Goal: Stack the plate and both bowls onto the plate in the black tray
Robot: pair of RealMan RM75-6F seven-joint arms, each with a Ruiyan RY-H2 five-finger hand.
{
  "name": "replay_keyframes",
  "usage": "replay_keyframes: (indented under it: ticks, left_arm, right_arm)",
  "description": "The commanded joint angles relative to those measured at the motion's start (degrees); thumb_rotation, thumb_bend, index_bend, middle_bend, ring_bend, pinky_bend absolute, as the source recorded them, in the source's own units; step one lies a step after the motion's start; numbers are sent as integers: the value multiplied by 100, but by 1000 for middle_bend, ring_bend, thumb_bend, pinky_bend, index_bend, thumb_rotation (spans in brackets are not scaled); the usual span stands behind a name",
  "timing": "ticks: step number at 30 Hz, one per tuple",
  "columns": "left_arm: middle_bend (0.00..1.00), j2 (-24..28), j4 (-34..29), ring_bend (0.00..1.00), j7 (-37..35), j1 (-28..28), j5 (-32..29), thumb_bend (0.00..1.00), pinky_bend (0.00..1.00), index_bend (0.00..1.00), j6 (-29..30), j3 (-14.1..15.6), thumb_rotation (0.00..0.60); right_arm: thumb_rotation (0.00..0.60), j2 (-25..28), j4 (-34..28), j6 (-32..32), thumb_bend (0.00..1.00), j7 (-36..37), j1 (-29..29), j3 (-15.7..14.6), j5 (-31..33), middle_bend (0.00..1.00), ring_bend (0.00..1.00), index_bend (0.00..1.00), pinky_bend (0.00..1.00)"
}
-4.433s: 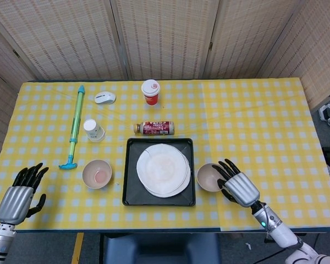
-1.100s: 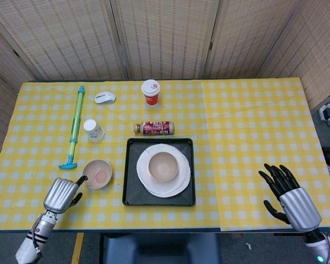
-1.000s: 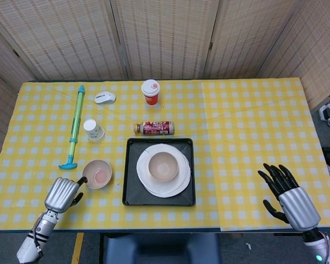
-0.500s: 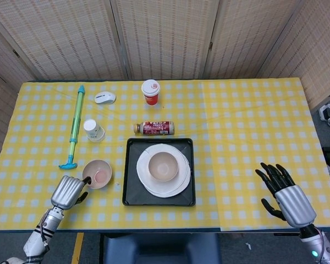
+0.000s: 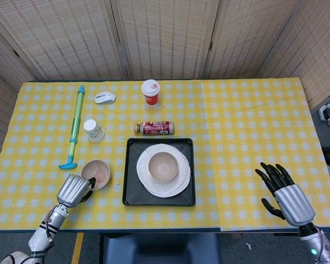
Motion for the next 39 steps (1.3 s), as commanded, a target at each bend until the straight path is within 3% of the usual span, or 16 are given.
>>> replay_keyframes:
  ticks: [1, 18, 34, 39]
  left_arm:
    - [1000, -69, 126, 971, -143, -17, 174, 383, 1000, 580, 222, 27, 600]
    - [1000, -495, 1098, 980, -862, -172, 705, 403, 1000, 590, 821, 180, 600]
    - [1000, -575, 1404, 985, -1375, -339, 813, 476, 1000, 621, 757, 372, 600]
    - [1000, -625, 1517, 991, -1576, -346, 918, 500, 1000, 623, 1063, 364, 600]
  right_arm:
    - [600, 4, 2, -45, 404, -13, 6, 5, 7, 0, 0, 0, 0]
    - [600, 1, -28, -152, 404, -78, -3, 22, -26, 0, 0, 0, 0]
    - [600, 4, -8, -192, 404, -60, -10, 55, -28, 0, 0, 0, 0]
    - [600, -1, -7, -243, 403, -64, 3, 68, -4, 0, 0, 0, 0]
